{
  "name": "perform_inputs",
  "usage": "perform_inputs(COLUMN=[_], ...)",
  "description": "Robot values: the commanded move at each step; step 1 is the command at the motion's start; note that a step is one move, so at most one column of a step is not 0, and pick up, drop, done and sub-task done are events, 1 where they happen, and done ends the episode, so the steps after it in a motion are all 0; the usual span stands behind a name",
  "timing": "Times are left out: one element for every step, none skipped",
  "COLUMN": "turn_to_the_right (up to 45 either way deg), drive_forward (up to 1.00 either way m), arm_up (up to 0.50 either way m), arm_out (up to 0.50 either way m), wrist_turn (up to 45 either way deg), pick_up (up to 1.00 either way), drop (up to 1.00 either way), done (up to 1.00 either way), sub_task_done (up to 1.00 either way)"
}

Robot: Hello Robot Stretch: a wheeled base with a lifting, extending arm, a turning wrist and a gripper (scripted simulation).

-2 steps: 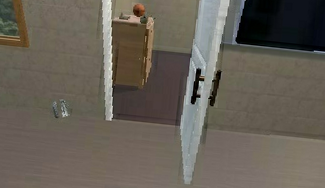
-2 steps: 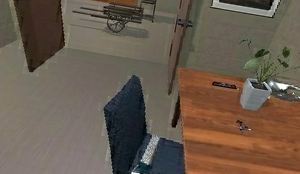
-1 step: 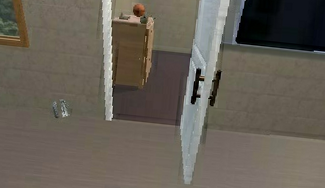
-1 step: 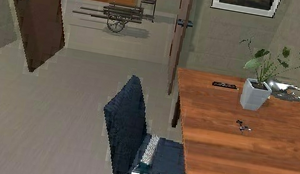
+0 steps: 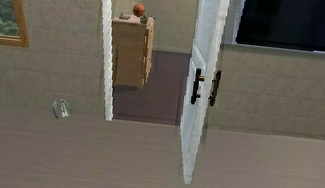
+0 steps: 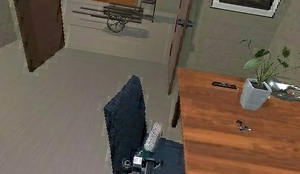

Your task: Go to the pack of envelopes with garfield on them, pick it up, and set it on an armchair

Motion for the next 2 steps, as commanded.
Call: perform_inputs(turn_to_the_right=[0.0, 0.0], drive_forward=[0.0, 0.0], arm_up=[0.5, 0.0], arm_out=[0.0, 0.0], wrist_turn=[0.0, -45.0], pick_up=[0.0, 0.0], drop=[0.0, 0.0], done=[0.0, 0.0], sub_task_done=[0.0, 0.0])
